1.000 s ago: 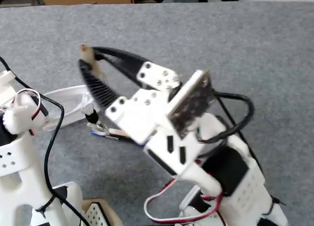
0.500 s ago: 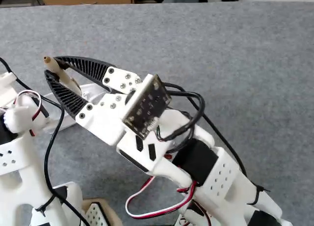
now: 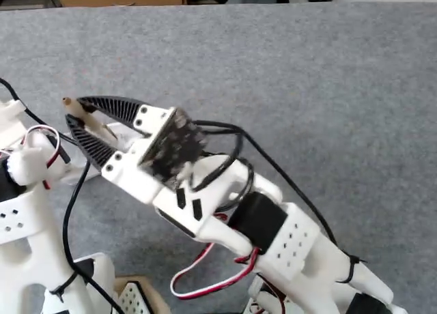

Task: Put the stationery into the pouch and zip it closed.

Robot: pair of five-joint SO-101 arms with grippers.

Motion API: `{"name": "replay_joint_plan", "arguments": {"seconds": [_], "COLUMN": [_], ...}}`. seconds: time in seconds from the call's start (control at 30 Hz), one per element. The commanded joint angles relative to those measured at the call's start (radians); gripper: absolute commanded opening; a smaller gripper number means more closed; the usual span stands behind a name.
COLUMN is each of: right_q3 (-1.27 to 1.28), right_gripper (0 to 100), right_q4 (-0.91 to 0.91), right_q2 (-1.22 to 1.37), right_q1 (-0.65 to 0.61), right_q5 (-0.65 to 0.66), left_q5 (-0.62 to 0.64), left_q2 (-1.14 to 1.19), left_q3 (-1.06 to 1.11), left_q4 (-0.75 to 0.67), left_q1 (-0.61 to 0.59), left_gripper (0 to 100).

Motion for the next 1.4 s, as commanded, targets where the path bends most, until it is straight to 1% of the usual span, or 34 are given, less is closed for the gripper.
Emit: {"name": "replay_joint_plan", "arguments": {"seconds": [0.0,0.1,0.27,0.37,0.5,0.57,0.7,0.77,1.17,1.23,1.3,1.37], "right_q3": [0.054,0.087,0.09,0.09,0.085,0.085,0.087,0.087,0.085,0.084,0.071,0.053], "right_gripper": [1.2,1.3,1.5,1.5,1.6,4.4,13.7,15.2,15.2,15.1,12.9,7.0], "right_q4": [-0.077,-0.123,-0.121,-0.121,-0.124,-0.127,-0.121,-0.121,-0.121,-0.121,-0.114,-0.061], "right_q2": [0.002,0.001,0.001,0.001,-0.01,-0.027,-0.041,-0.041,-0.044,-0.045,-0.059,-0.087], "right_q1": [0.021,0.021,0.021,0.021,0.032,0.037,0.037,0.037,0.038,0.057,0.081,0.123], "right_q5": [0.104,0.172,0.265,0.296,0.299,0.301,0.302,0.302,0.304,0.304,0.302,0.299], "left_q5": [0.008,0.008,0.008,0.008,0.008,0.006,0.006,0.006,0.006,0.006,0.006,0.006], "left_q2": [-0.021,-0.021,-0.021,-0.021,-0.021,-0.021,-0.021,-0.021,-0.021,-0.018,-0.012,-0.011], "left_q3": [-0.027,-0.025,-0.025,-0.025,-0.025,-0.025,-0.025,-0.025,-0.025,-0.033,-0.045,-0.062], "left_q4": [0.0,0.0,0.0,0.0,-0.002,-0.002,-0.002,-0.002,-0.002,-0.002,0.0,0.0], "left_q1": [0.018,0.018,0.018,0.018,0.018,0.018,0.018,0.016,0.016,0.018,0.018,0.018], "left_gripper": [3,3,3,3,3,3,3,3,3,3,3,3]}}
